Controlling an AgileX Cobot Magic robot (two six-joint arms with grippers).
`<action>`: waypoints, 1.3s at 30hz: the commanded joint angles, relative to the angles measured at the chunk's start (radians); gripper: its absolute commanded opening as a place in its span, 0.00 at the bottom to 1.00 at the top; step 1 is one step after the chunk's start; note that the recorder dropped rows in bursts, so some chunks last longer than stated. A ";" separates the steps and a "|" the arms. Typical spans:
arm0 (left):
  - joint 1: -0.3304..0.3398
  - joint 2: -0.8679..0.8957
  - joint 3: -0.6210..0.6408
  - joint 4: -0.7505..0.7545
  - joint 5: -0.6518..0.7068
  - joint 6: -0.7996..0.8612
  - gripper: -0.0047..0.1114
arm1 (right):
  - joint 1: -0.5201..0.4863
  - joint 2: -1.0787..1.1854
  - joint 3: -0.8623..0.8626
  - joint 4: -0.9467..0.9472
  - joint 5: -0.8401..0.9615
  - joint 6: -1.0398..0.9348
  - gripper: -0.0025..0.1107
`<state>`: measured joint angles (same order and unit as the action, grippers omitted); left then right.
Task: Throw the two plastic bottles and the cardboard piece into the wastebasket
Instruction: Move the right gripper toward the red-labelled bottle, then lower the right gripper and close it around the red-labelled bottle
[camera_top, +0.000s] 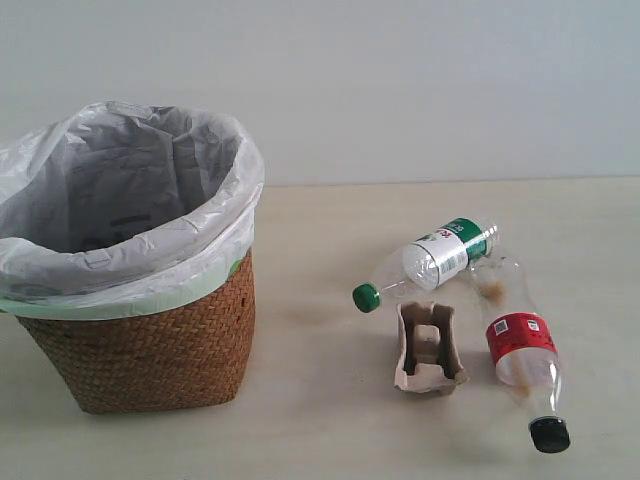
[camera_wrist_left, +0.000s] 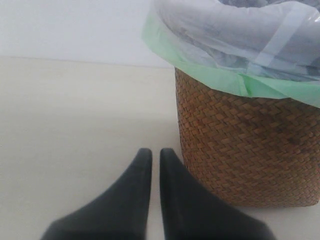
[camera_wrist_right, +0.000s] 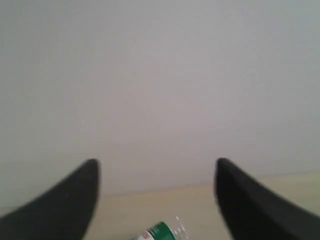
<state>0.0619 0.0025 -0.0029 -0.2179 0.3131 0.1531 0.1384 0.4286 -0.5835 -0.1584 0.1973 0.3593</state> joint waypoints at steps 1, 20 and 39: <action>0.003 -0.002 0.003 0.002 -0.003 -0.009 0.09 | 0.000 0.238 -0.147 -0.003 0.282 -0.117 0.94; 0.003 -0.002 0.003 0.002 -0.003 -0.009 0.09 | 0.000 1.047 -0.232 0.449 0.339 -0.476 0.94; 0.003 -0.002 0.003 0.002 -0.003 -0.009 0.09 | 0.002 1.403 -0.408 0.425 0.251 -0.503 0.94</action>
<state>0.0619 0.0025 -0.0029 -0.2179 0.3131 0.1531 0.1384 1.8098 -0.9846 0.2759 0.4832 -0.1254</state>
